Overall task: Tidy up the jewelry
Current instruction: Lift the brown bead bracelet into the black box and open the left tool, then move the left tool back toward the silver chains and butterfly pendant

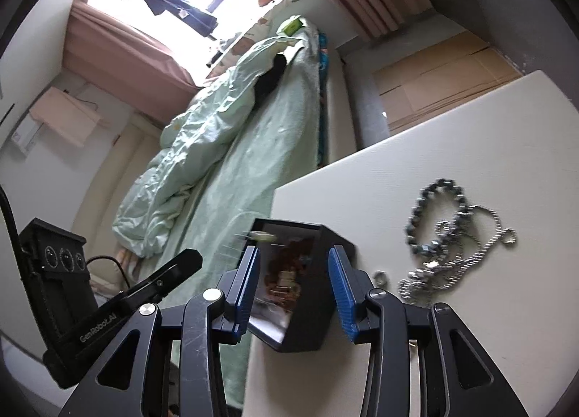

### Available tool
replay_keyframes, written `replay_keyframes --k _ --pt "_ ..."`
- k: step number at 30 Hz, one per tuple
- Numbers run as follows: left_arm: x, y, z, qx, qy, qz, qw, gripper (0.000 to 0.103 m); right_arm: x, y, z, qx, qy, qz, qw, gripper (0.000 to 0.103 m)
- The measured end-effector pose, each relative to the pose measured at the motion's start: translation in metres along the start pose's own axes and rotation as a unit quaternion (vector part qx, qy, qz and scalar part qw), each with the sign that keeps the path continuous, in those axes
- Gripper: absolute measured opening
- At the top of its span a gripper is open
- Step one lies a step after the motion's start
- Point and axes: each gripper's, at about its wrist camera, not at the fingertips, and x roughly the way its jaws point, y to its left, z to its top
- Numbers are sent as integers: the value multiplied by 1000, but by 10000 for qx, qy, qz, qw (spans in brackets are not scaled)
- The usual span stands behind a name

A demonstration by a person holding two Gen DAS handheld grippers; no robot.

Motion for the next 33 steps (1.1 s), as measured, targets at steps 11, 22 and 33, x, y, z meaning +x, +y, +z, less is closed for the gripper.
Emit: replay_keyframes --k 11,22,33 --pt "8 -12 -7 70 108 74 9999 53 -48 -30 1 107 -148 -451 9988 46" --pt "33 -69 -21 771 369 -174 9962 53 -72 -69 -3 417 -22 -874 9953 46" --pt "67 -105 -53 1323 994 -33 9862 53 -100 -96 -4 680 -46 -1045 9922 46"
